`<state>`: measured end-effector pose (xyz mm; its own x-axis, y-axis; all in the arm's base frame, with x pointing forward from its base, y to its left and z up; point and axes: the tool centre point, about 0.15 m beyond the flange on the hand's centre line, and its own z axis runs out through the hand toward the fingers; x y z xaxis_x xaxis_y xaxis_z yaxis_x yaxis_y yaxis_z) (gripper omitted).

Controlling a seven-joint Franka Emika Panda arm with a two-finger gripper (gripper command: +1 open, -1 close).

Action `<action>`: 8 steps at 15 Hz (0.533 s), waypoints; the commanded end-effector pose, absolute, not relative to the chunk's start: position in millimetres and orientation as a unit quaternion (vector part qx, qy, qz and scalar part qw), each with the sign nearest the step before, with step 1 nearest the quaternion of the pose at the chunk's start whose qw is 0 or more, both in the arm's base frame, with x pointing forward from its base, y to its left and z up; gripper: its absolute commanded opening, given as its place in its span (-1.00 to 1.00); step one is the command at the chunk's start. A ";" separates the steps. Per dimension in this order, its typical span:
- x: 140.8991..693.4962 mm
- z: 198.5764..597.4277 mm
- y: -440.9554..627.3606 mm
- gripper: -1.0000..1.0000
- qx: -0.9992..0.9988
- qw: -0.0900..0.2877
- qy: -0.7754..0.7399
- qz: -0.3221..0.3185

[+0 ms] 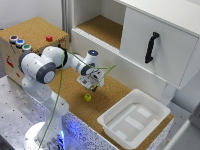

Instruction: Push the purple block towards the left

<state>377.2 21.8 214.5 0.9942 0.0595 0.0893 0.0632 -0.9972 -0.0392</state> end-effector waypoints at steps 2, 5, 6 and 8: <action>389.2 206.9 69.8 -1.00 -0.999 0.005 -0.033 -0.011; 391.5 202.4 85.4 -1.00 -0.999 0.037 -0.025 -0.005; 392.8 200.8 93.1 -1.00 -0.999 0.043 -0.024 -0.006; 396.5 200.2 107.1 -1.00 -0.999 0.041 -0.025 -0.003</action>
